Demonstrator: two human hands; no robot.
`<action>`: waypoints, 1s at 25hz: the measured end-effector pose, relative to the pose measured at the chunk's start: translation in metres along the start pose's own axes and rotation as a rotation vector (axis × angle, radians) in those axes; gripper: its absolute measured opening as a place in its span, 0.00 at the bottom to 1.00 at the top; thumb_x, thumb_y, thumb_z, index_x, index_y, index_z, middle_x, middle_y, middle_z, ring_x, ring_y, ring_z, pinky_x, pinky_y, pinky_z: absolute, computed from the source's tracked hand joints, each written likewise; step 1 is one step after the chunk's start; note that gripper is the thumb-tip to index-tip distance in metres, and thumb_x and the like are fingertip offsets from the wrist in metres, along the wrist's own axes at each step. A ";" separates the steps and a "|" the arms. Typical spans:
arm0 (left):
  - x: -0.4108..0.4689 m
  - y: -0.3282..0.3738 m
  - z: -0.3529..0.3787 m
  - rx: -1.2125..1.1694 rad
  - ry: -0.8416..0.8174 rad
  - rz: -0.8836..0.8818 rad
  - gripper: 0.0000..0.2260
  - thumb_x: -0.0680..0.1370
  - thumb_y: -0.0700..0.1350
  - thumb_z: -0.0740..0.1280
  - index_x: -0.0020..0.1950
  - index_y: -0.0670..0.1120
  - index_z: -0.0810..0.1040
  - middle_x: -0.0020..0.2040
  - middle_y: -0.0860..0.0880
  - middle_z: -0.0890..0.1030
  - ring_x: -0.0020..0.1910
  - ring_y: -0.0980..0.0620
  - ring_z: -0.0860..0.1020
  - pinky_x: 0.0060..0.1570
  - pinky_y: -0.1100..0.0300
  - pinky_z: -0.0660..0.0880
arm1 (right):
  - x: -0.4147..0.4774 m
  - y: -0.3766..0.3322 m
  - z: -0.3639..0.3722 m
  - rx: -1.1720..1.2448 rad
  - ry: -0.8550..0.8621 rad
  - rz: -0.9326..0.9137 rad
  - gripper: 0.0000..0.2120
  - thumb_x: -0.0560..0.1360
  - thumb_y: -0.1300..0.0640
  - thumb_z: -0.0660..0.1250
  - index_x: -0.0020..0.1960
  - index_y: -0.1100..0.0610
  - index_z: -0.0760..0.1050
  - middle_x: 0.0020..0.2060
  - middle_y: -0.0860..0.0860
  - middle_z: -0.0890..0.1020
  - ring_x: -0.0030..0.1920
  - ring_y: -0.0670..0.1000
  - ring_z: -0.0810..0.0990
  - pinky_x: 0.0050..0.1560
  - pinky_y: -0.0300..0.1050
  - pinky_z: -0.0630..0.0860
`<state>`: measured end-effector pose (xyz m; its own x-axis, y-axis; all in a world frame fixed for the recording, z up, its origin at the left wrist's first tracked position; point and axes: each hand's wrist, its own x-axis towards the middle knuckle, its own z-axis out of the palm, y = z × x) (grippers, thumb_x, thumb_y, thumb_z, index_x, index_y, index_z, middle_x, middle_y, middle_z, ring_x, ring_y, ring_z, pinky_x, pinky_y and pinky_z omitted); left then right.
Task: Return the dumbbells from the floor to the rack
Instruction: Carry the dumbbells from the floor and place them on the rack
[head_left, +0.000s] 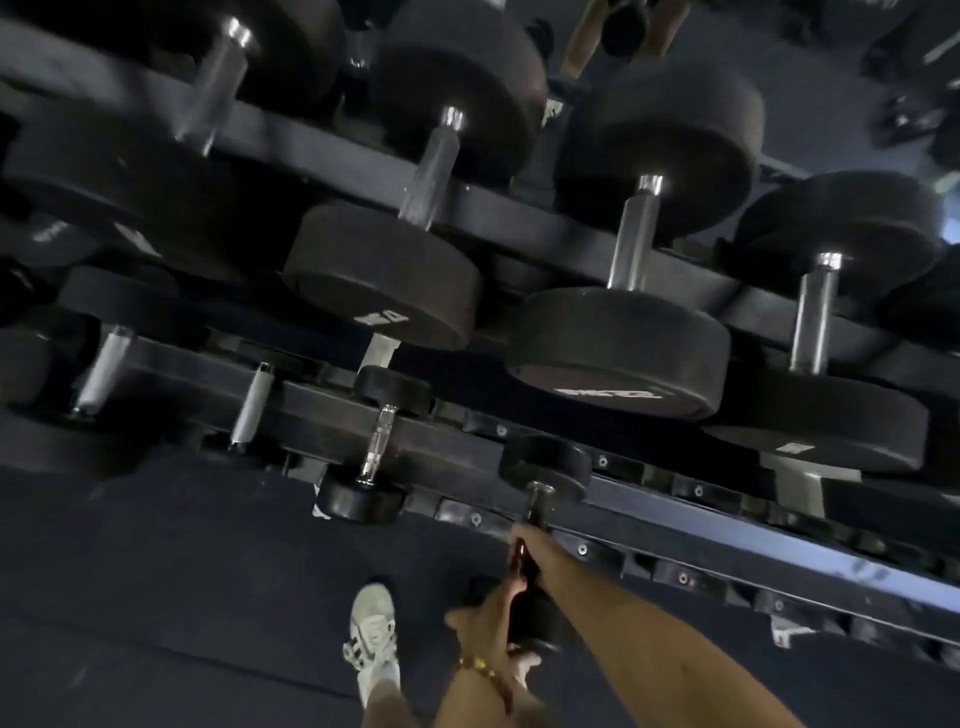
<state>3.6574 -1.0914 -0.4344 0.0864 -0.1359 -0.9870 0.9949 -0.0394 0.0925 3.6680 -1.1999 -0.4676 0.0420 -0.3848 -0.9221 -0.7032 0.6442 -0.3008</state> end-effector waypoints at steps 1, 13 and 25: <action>0.003 0.007 0.000 -0.003 0.019 0.038 0.38 0.57 0.46 0.80 0.57 0.41 0.61 0.48 0.36 0.76 0.43 0.39 0.80 0.43 0.43 0.80 | 0.007 0.000 0.002 -0.002 0.024 0.002 0.13 0.71 0.64 0.64 0.28 0.61 0.70 0.18 0.53 0.72 0.20 0.50 0.71 0.23 0.38 0.68; 0.104 0.034 0.003 -0.021 0.082 0.282 0.28 0.64 0.45 0.75 0.58 0.42 0.64 0.52 0.41 0.78 0.46 0.45 0.78 0.46 0.44 0.79 | 0.093 -0.042 0.033 -0.097 -0.209 0.016 0.10 0.76 0.65 0.62 0.35 0.63 0.72 0.25 0.56 0.77 0.23 0.51 0.78 0.25 0.39 0.75; 0.150 0.100 0.040 -0.046 -0.007 0.166 0.34 0.64 0.50 0.76 0.62 0.43 0.62 0.60 0.39 0.73 0.53 0.38 0.78 0.36 0.45 0.81 | 0.132 -0.107 0.058 -0.229 -0.211 -0.114 0.03 0.73 0.64 0.65 0.41 0.64 0.74 0.34 0.59 0.78 0.33 0.54 0.79 0.29 0.42 0.77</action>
<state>3.7679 -1.1548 -0.5680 0.2494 -0.1436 -0.9577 0.9684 0.0295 0.2477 3.7896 -1.2810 -0.5711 0.2588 -0.2851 -0.9229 -0.8259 0.4301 -0.3645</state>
